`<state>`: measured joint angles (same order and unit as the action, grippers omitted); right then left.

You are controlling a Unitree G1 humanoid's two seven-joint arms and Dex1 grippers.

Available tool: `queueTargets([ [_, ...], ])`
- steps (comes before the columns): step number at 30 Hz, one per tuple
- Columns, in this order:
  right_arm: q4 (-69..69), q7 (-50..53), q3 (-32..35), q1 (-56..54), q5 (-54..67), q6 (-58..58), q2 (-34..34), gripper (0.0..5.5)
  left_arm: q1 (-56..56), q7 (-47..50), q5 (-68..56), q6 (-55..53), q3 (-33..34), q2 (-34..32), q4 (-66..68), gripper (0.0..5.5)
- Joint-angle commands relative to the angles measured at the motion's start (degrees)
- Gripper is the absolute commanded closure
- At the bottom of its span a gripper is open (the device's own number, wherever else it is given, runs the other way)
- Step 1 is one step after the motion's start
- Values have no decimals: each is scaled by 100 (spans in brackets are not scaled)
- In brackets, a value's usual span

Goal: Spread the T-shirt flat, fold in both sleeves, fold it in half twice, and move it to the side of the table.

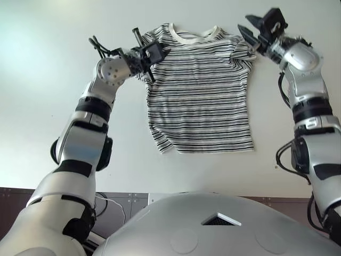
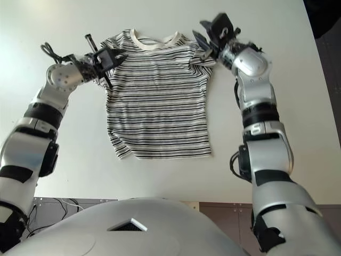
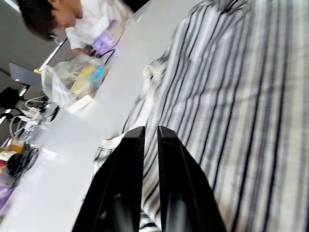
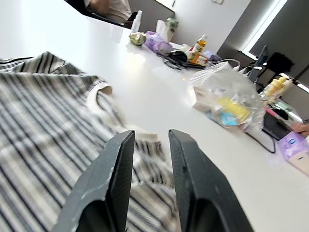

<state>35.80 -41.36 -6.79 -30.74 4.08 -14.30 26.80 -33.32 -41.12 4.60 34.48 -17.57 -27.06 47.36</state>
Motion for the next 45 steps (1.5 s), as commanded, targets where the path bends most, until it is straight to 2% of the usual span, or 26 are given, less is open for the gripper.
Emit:
queueTargets([
  [1, -3727, -1507, 115, 2355, 972, 1279, 1559, 422, 2399, -1752, -1914, -1334, 77, -1617, -4121, 505],
  [5, -4868, -1673, 212, 3622, 872, 1281, 2009, 422, 3461, -2039, -2347, -1818, 181, -2254, -5453, 505],
  [13, -5637, -1483, 429, 4785, 520, 1261, 2207, 422, 4614, -2321, -2971, -2578, 970, -2963, -6845, 505],
  [16, -5487, -1388, 320, 4809, 298, 1139, 2112, 422, 4650, -2252, -2622, -2520, 872, -2716, -6658, 505],
  [22, -5218, -1366, 97, 4608, -20, 974, 2052, 422, 4530, -1866, -1292, -1731, 445, -2091, -5760, 505],
  [28, -4877, -1376, -90, 4405, -278, 830, 2070, 422, 4441, -1696, -112, -929, 34, -2022, -4953, 505],
  [32, -4430, -1440, -323, 4495, -579, 645, 2179, 422, 4540, -1889, 373, -335, -101, -2544, -4423, 505],
  [37, -4366, -1594, -418, 4811, -659, 531, 2417, 422, 4591, -2275, 98, 193, -260, -3076, -4184, 505],
  [42, -5028, -1718, -516, 5498, -547, 661, 2716, 422, 4786, -2610, -505, 621, -317, -3529, -4469, 505],
  [45, -5553, -1844, -347, 5894, -291, 847, 3003, 422, 5263, -2765, -980, 718, -145, -4072, -4787, 505],
])
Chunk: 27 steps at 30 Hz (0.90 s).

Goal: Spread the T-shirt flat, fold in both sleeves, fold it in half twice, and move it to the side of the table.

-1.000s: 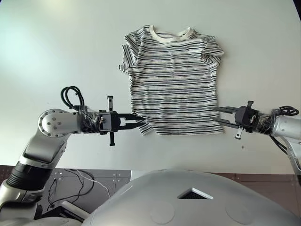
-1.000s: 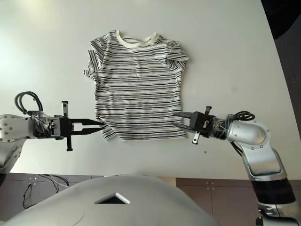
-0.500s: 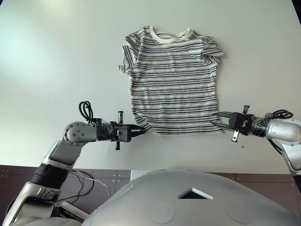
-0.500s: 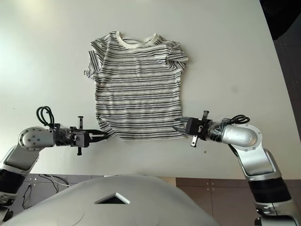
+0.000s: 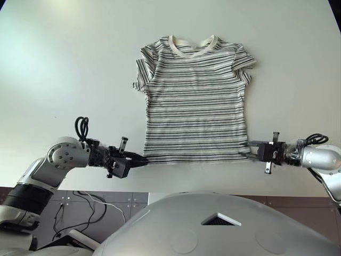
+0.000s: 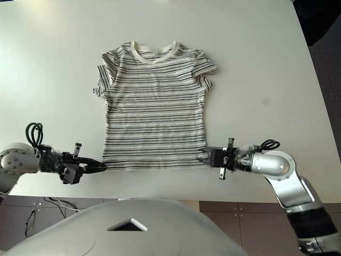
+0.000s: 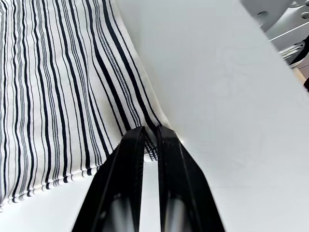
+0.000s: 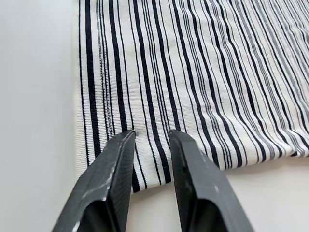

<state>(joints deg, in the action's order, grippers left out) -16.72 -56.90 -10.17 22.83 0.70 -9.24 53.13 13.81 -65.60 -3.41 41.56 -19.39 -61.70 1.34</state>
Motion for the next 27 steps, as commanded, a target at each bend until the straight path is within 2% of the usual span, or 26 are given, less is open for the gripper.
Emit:
queueTargets([
  [1, -439, -298, 53, 635, 111, 400, 439, 422, 694, -363, -348, -8, 114, -771, -301, 505],
  [6, -914, -367, 320, 937, 425, 758, 633, 422, 914, -500, -1055, -324, 438, -1042, -681, 505],
  [12, -1270, -556, 1143, 267, 1900, 1763, 564, 422, 224, -344, -2215, -1330, 954, -529, -1096, 505],
  [15, -992, -423, 1298, -546, 2281, 2129, 352, 422, -447, 28, -2815, -2426, 1115, -130, -1496, 505],
  [16, -638, -195, 1209, -1042, 2166, 2160, 115, 422, -811, 287, -2788, -2739, 1065, 181, -1530, 505],
  [18, 373, 365, 908, -2140, 1635, 1999, -477, 387, -1434, 795, -2386, -3169, 834, 872, -1511, 501],
  [21, 2035, 909, 356, -3478, 758, 1422, -1218, 324, -1725, 1206, -1433, -3247, 370, 1562, -1393, 501],
  [27, 5291, 1601, -190, -5125, -468, -137, -1993, 324, -1271, 918, -195, -2352, -121, 1558, -1113, 501],
])
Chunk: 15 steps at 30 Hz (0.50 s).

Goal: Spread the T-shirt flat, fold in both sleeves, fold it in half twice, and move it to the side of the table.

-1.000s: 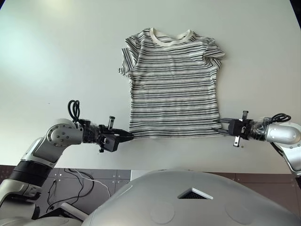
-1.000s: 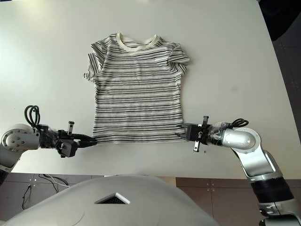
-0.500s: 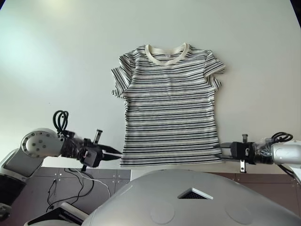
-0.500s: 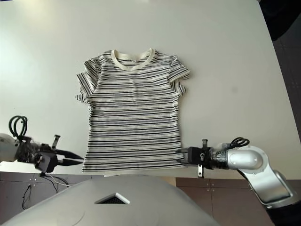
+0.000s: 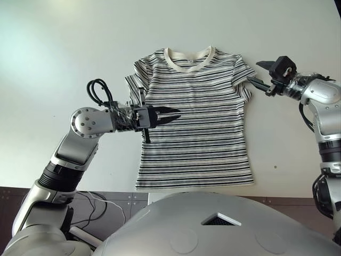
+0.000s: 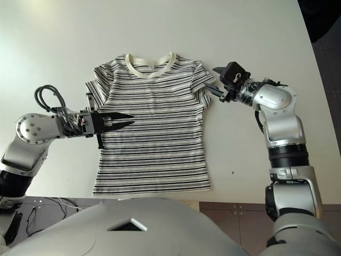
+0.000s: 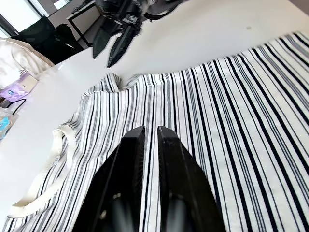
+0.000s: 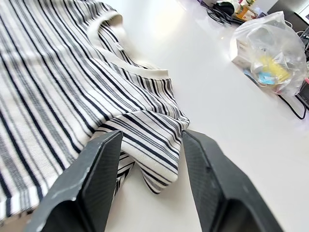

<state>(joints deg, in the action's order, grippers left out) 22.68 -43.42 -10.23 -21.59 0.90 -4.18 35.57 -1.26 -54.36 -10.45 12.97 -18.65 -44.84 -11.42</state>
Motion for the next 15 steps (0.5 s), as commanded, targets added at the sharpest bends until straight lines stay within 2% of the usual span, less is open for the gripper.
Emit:
queueTargets([
  [1, 1748, 299, -234, -848, -617, -833, -292, 324, 300, -261, 630, 675, -237, -157, 208, 501],
  [9, 4029, 794, -710, -1592, -1591, -1786, -613, 324, 549, -561, 1275, 1866, -416, -408, 731, 501],
  [15, 5007, 2593, -802, -2300, -2234, -1699, -586, 324, 405, -734, 1729, 2801, -571, -610, 1443, 501],
])
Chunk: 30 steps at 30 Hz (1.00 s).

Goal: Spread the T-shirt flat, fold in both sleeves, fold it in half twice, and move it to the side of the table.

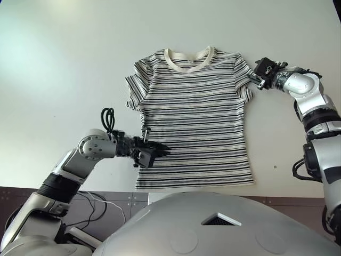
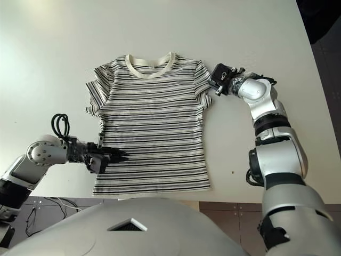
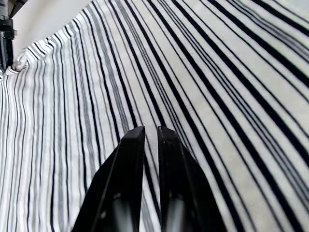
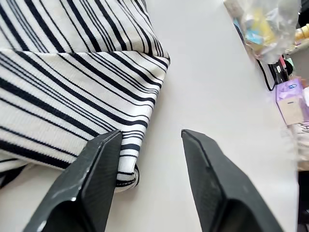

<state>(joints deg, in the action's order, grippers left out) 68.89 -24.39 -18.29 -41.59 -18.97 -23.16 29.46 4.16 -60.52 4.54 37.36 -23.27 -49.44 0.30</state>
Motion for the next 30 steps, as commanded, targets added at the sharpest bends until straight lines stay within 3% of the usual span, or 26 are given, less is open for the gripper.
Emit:
queueTargets([
  [1, 458, 887, 64, -386, -249, 221, 11, 324, -170, -144, 269, 474, -142, -164, 356, 501],
  [5, 588, 1217, 522, -715, 95, 209, -159, 324, -264, -150, 299, 747, -217, -205, 570, 501],
  [8, 208, 671, 753, -553, 381, -251, -86, 324, -133, -16, 220, 675, -146, -215, 501, 501],
  [13, -2153, -790, 1114, 1363, 1272, -517, 485, 324, 155, 303, 135, 293, 27, -121, 198, 501],
  [16, -4048, -1104, 1225, 2686, 1608, 93, 673, 324, 293, 441, 136, 148, 109, -117, 86, 501],
  [20, -5449, -1151, 1275, 3331, 1762, 997, 564, 324, 297, 466, 128, 18, 121, -77, 13, 501],
  [30, -4630, -903, 1288, 3485, 1409, 1158, 577, 324, 294, 451, 158, 89, 106, -135, 95, 501],
])
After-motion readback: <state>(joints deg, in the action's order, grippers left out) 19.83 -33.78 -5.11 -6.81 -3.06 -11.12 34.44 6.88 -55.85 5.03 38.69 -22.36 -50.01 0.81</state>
